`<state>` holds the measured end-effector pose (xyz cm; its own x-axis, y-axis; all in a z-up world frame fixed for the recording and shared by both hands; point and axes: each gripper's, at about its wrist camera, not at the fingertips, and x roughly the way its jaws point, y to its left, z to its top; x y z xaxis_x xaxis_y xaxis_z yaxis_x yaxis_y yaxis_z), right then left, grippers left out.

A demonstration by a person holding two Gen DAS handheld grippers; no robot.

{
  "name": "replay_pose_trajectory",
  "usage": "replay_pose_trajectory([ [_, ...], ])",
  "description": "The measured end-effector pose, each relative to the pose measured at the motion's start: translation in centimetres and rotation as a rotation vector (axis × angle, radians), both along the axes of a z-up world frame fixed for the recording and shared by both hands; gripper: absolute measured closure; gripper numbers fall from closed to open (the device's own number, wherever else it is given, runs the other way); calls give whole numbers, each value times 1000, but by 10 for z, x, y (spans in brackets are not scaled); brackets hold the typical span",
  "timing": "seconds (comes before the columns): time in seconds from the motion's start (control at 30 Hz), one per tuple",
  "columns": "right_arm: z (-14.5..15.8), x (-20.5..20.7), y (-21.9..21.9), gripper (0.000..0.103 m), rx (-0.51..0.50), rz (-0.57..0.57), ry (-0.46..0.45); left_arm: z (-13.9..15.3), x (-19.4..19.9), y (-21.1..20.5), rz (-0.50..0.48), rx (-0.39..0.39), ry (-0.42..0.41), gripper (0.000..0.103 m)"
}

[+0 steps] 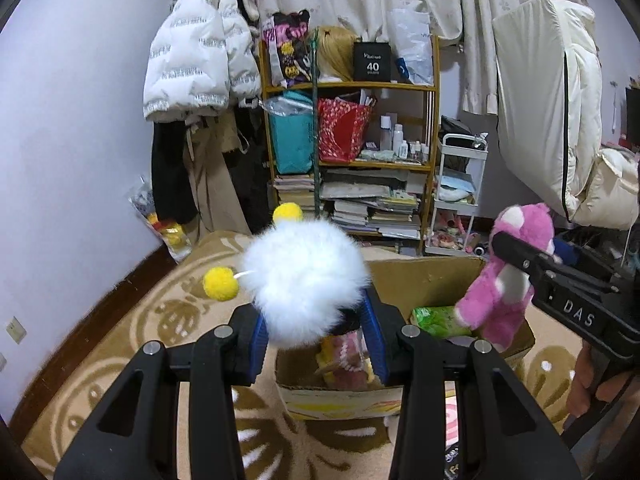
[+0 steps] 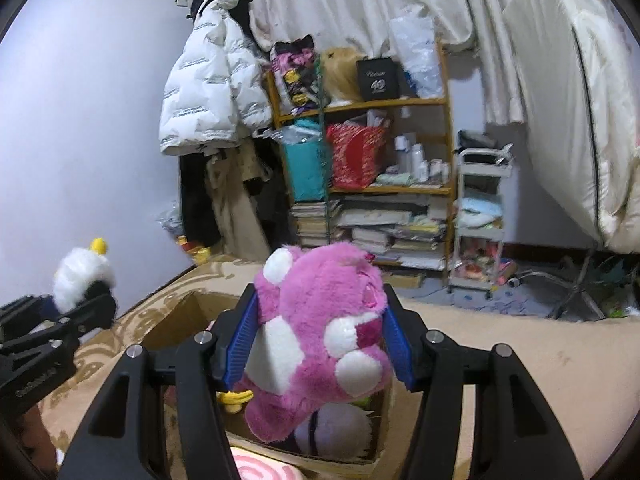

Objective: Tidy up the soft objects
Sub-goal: 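Lift the white pompom toy and pink bear over the box and lower them in, then open both grippers and withdraw from the box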

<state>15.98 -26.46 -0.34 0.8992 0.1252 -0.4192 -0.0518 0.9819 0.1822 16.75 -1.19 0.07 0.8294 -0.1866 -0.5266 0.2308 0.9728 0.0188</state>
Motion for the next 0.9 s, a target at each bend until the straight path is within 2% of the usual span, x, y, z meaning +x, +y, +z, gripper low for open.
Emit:
replay_pose_trajectory([
  [0.07,-6,4,-1,42,2,16,12,-4,2,0,-10,-17,18,63],
  [0.3,-28,16,-4,41,41,28,84,-19,8,-14,-66,5,47,63],
  [0.43,-37,18,-5,41,46,35,119,-27,10,-23,-80,45,58,62],
  [0.53,-44,20,-6,38,46,39,148,-34,14,-25,-90,38,99,61],
  [0.57,-46,21,-6,38,46,37,161,-36,15,-26,-89,37,113,54],
  [0.6,-48,22,-7,38,49,36,172,-37,16,-26,-83,40,117,43],
  [0.9,-51,21,-14,37,89,47,207,-43,15,-17,-11,42,149,31],
])
